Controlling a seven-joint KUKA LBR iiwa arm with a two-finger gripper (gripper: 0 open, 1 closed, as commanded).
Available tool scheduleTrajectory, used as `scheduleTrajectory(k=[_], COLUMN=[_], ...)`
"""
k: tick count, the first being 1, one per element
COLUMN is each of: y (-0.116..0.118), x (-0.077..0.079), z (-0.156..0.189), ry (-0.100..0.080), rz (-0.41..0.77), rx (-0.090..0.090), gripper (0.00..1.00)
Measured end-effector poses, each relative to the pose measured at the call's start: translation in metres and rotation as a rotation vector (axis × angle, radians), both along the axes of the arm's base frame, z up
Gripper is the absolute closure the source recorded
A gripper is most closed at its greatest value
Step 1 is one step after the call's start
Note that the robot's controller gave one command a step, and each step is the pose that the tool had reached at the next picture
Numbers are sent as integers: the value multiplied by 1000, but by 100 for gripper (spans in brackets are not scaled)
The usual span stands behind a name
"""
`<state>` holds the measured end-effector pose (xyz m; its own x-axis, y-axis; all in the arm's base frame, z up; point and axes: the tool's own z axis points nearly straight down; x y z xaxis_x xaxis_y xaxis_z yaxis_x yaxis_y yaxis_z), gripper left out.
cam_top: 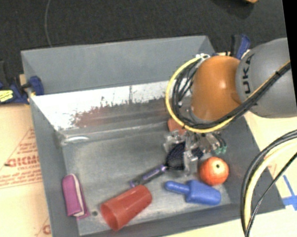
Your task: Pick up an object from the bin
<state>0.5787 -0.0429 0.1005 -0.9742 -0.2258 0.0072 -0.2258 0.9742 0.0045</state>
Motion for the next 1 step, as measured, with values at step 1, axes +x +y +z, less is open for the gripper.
scheduleTrajectory(k=[1], y=[-1], x=[3], z=[38], ry=[-10], rz=[-1], rx=[-1], gripper=[100])
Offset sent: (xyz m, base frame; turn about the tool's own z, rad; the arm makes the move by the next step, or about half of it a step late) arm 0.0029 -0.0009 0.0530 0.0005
